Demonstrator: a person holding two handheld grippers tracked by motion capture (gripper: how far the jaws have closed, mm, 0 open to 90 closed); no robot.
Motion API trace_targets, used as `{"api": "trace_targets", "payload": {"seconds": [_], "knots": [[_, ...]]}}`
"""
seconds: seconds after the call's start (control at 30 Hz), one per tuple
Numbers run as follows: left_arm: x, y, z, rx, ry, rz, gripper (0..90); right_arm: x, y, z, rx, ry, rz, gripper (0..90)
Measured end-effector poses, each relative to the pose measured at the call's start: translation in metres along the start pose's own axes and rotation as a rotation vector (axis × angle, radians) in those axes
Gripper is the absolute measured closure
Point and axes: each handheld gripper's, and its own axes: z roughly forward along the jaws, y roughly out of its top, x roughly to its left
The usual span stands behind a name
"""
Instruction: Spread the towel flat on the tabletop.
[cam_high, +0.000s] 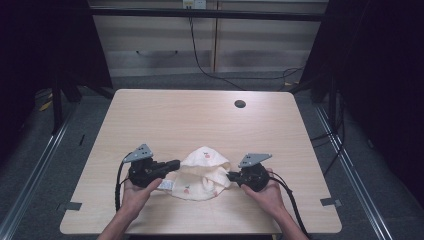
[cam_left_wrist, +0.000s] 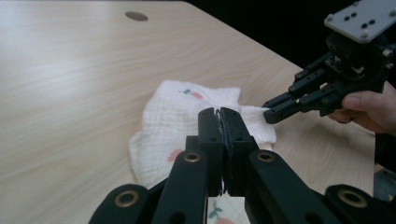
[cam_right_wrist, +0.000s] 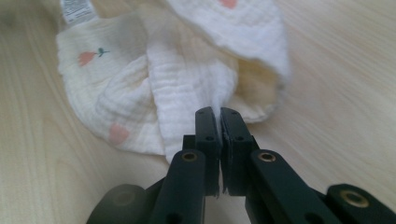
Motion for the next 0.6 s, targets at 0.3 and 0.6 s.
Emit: {"api": "trace_targets", "payload": {"seconds": [0.3, 0.6], "knots": [[0.021, 0.006, -0.027, -0.076, 0.07, -0.055, 88.5, -0.014, -0.002, -0.035, -0.084, -0.025, 0.048, 86.5], [0.029, 0.001, -0.026, -0.062, 0.111, -0.084, 88.3, 0.012, -0.009, -0.016, 0.005, 0.078, -0.017, 85.7]]}}
